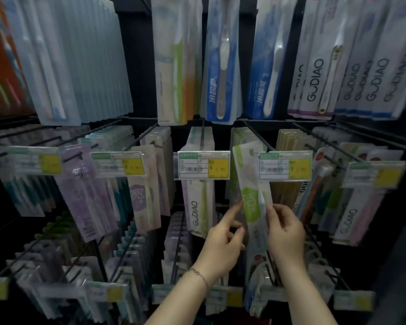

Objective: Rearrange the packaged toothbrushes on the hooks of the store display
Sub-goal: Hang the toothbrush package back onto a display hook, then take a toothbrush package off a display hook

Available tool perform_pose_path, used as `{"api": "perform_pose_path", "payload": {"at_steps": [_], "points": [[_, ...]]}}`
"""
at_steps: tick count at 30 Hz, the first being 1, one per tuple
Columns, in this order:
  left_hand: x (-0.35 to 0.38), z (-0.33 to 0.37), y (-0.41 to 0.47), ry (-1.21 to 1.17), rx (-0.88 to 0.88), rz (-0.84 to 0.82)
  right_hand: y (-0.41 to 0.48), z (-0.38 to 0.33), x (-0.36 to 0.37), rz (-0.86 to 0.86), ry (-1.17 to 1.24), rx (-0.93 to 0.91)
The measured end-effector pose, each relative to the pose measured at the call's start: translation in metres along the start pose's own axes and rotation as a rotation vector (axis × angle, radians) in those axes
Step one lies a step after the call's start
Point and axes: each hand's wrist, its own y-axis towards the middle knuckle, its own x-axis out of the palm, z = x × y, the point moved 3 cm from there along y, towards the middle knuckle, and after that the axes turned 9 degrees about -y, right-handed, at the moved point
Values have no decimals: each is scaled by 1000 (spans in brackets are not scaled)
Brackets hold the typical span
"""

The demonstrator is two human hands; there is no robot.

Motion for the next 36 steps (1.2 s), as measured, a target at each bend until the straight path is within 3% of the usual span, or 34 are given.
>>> {"api": "perform_pose_path", "payload": {"at_steps": [4,7,12,18,25,32,36], "points": [[-3,-2,17,46,71,156,4,4,-1,-5,38,-25],[-4,6,36,7,3,235,8,8,-4,-20,60,-31],[6,12,68,-67,-44,217,20,11,-17,-55,55,-64],[12,5,92,-148,-49,328,29,16,-25,-118,55,-85],[12,3,93,-118,-52,328,41,17,-22,-171,53,-70],[5,19,82,-86,7,349,50,27,-17,-268,209,191],[-1,24,72,-98,18,335,45,20,-16,-251,201,157]]}}
